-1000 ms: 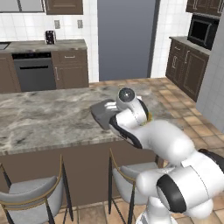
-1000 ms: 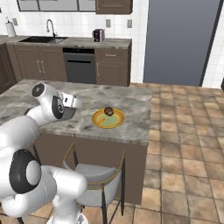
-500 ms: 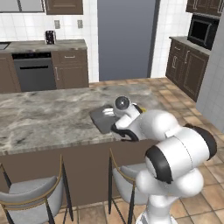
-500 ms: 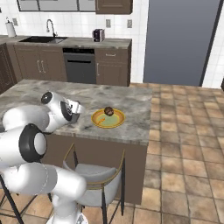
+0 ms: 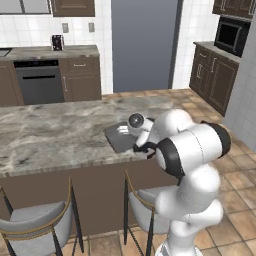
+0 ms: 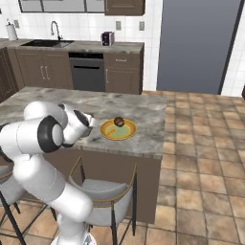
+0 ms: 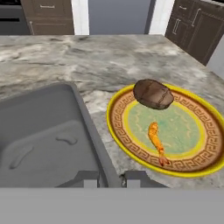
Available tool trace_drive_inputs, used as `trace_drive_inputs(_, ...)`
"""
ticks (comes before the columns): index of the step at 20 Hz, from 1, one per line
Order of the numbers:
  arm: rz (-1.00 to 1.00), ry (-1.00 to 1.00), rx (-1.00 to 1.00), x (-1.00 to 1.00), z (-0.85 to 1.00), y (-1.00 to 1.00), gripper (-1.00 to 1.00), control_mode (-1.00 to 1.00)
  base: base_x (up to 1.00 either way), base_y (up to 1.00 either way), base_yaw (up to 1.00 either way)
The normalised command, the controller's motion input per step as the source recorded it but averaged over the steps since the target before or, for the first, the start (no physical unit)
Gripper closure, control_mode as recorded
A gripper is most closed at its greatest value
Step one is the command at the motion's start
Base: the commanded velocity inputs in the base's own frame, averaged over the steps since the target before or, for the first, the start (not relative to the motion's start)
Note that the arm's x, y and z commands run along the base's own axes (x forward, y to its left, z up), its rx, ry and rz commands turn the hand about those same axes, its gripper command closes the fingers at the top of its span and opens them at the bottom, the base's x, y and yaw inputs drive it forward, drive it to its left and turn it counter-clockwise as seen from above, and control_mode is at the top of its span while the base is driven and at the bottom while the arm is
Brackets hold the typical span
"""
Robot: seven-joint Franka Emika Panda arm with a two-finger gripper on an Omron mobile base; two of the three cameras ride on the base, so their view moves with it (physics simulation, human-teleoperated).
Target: Retrieve the tupperware and aluminum foil from the cabinet and place them on the dining counter near the plate with potato and shrimp to prepare for storing leftovers.
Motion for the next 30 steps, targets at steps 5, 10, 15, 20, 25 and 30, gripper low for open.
trace_drive_inputs(5, -0.10, 0.00, 0.00, 0.63, -0.25, 0.01, 1.00, -1.00, 0.00, 0.00, 0.00)
trace_drive_inputs(10, -0.10, 0.00, 0.00, 0.58, -0.39, 0.10, 1.00, -1.00, 0.00, 0.00, 0.00)
trace_drive_inputs(15, -0.07, 0.00, 0.00, 0.45, -0.58, 0.18, -1.00, -1.00, 0.00, 0.00, 0.00)
trace_drive_inputs(20, -0.08, 0.08, 0.00, 0.23, 0.40, 0.04, -1.00, -1.00, 0.00, 0.00, 0.00)
trace_drive_inputs(25, -0.04, 0.07, 0.00, 0.00, 1.00, 0.00, -1.00, -1.00, 0.00, 0.00, 0.00)
trace_drive_inputs(30, 0.00, 0.01, -0.04, -0.26, 1.00, 0.02, -1.00, -1.00, 0.00, 0.00, 0.00)
